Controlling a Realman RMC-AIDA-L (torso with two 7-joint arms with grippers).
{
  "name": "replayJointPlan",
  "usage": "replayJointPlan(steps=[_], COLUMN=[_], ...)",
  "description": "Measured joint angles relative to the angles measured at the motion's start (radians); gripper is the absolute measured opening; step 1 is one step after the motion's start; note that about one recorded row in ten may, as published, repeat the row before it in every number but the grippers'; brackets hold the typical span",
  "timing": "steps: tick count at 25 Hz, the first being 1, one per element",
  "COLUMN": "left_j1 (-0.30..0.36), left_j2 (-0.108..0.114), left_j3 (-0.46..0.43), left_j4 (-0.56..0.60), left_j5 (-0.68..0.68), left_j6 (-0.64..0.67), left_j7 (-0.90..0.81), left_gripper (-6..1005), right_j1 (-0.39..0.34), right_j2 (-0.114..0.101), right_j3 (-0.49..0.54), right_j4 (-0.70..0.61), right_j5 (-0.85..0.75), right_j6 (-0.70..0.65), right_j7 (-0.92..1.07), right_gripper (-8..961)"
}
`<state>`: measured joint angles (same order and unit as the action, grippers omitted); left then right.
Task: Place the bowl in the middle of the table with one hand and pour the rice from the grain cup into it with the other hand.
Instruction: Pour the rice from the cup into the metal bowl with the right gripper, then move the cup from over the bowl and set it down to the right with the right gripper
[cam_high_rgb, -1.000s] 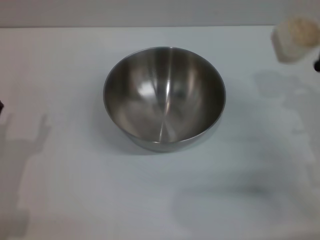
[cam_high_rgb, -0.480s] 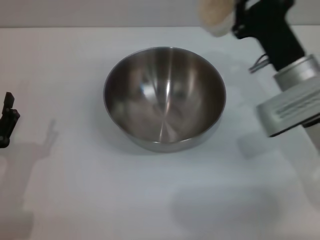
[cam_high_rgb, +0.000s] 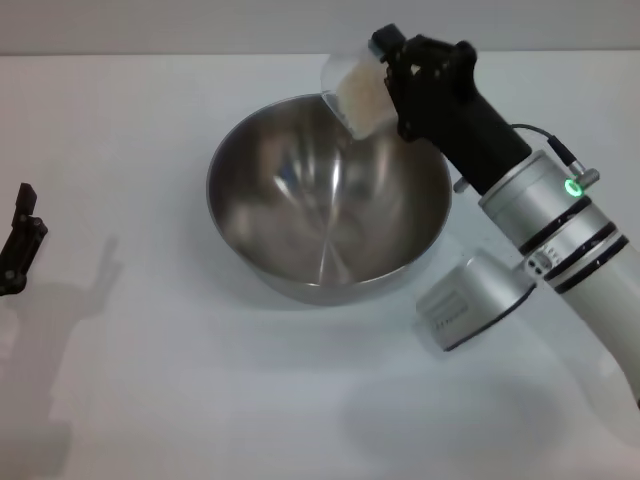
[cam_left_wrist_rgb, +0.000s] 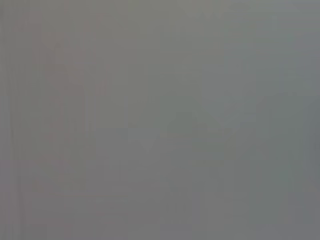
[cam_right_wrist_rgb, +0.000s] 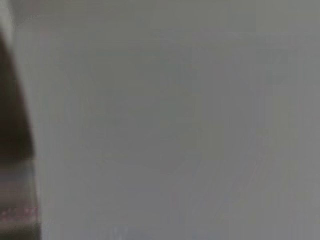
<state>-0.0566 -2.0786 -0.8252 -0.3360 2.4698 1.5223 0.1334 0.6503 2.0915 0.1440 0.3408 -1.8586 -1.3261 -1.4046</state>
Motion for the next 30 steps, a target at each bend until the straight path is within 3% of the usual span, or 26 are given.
replayJointPlan(steps=[12, 23, 30], left_j1=[-0.013, -0.020, -0.023], left_j2=[0.000, 0.000, 0.000], left_j3=[0.000, 0.000, 0.003], left_j4=[-0.011, -0.011, -0.011], left_j5=[0.000, 0.000, 0.000], left_j6=[-0.001, -0.004, -0.019], left_j7=[0.000, 0.000, 0.000], left_gripper=[845, 844, 844], right_j1=[-0.006, -0.002, 0.004], right_j2=[0.001, 0.001, 0.001], right_j3=[0.002, 0.002, 0.005], right_j4=[0.012, 0.046, 0.062], right_j5=[-0.108, -0.126, -0.129], right_j6=[0.015, 0.074, 0.105], right_j7=[-0.569, -0.914, -1.011], right_gripper=[4, 3, 3])
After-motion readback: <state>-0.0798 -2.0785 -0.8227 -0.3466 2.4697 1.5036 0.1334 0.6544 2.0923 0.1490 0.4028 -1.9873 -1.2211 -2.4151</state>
